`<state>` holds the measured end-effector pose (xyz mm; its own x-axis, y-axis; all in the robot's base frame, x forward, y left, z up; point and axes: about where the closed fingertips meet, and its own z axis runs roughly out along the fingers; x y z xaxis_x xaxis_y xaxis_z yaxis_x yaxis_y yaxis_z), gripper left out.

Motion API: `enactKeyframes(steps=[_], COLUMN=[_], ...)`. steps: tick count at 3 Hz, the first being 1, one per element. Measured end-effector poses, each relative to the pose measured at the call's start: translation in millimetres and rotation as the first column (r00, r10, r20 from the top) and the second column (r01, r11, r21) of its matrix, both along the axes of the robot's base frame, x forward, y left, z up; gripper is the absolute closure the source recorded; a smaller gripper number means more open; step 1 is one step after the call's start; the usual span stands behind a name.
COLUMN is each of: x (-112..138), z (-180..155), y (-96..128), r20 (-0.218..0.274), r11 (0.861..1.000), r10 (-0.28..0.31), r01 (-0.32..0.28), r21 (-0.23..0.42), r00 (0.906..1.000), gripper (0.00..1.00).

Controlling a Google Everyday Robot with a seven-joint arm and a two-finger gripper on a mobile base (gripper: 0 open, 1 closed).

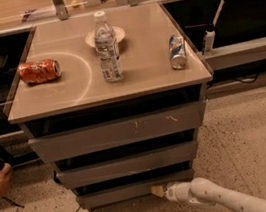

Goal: Close bottom drawer

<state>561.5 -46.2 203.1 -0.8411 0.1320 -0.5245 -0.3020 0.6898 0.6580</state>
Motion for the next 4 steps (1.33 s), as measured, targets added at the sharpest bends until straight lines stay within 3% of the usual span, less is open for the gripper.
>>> enactKeyframes(steps=[3, 4], x=[18.1, 35.3], z=[-9.3, 4.4], y=[4.7, 12.0], r20=[0.048, 0.092], r11=[1.0, 1.0], r10=[-0.008, 0.011], r01=[0.009, -0.008], r21=[-0.028, -0.028], r00=[0.9988, 0.9957], gripper=[1.0, 1.0])
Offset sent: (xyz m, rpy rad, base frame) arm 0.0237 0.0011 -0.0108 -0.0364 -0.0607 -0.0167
